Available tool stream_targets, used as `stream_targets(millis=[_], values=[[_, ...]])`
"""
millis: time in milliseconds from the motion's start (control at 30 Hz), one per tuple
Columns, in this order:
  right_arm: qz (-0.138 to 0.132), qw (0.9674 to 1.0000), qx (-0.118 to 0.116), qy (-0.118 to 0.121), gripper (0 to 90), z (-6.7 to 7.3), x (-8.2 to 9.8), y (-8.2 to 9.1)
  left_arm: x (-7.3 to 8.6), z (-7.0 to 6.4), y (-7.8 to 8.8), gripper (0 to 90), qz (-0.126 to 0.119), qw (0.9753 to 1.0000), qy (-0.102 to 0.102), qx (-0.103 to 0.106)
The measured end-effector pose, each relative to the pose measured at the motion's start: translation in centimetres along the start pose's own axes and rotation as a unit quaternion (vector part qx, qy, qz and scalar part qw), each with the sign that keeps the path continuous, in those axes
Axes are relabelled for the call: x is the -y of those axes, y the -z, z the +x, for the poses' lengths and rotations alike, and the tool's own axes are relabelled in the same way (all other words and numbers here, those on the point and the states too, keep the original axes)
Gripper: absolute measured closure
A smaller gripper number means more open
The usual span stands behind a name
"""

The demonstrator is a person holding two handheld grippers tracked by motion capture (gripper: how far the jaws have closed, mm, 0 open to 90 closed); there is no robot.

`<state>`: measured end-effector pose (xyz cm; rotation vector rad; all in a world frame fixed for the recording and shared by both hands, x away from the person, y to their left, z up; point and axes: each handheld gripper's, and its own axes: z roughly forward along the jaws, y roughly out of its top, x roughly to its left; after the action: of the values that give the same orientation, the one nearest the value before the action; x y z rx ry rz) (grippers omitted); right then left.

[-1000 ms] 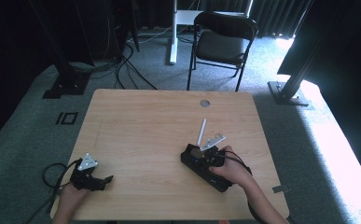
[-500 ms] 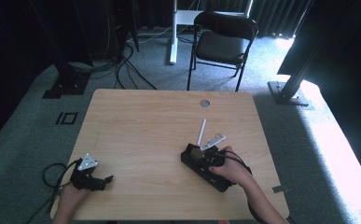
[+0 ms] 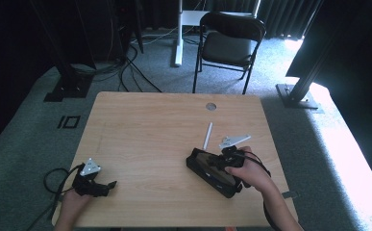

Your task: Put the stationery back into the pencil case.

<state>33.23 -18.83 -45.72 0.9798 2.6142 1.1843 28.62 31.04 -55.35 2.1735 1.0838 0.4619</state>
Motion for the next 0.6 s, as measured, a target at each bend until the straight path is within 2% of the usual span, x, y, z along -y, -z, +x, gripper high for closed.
stream_targets(millis=[333,400,467,600], values=[[-0.054,0.9982,0.024,-0.009,72.7,-1.8,-0.3,2.0,0.0,0.0,0.0,2.2,0.000,1.0000,0.000,0.000],[-0.059,0.9977,0.026,-0.020,71.9,-2.5,-0.2,2.2,0.0,0.0,0.0,2.2,0.000,1.0000,0.000,0.000],[-0.061,0.9971,0.039,-0.026,72.0,-3.2,-0.1,2.2,0.0,0.0,0.0,2.2,0.000,1.0000,0.000,0.000],[-0.063,0.9957,0.051,-0.045,71.8,-4.7,0.3,2.1,0.0,0.0,0.0,2.1,0.000,1.0000,0.000,0.000]])
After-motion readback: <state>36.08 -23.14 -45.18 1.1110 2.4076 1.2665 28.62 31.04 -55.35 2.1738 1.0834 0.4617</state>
